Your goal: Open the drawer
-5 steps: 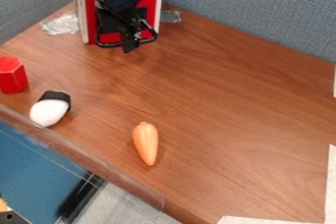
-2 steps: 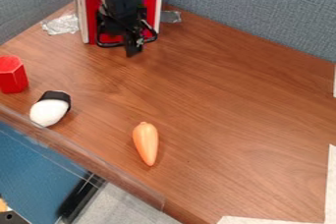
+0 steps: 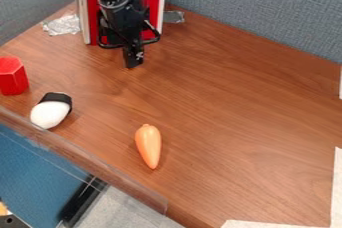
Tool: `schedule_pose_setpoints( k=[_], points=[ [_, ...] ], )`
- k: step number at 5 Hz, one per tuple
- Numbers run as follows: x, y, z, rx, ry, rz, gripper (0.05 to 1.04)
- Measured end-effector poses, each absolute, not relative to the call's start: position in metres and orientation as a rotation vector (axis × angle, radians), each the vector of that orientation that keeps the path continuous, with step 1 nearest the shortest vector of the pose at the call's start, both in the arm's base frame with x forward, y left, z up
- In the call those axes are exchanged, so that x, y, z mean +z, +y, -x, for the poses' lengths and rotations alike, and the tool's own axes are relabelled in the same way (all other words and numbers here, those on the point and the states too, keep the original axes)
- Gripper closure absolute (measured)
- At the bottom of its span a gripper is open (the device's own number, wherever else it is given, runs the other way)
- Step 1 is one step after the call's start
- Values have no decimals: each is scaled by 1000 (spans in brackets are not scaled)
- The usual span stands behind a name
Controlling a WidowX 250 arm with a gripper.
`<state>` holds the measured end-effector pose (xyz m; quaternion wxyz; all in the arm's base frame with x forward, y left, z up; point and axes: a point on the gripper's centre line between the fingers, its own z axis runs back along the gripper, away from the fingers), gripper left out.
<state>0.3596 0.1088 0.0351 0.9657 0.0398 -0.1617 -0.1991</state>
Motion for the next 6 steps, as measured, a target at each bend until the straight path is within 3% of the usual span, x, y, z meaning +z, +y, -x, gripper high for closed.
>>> schedule_pose_setpoints(
  k=[2, 3, 6],
  points=[
    [18, 112, -368, -401, -315, -62, 699],
    [19, 112, -369, -420, -312, -58, 853],
    [18, 90, -347, -465, -316, -19, 893]
  ],
)
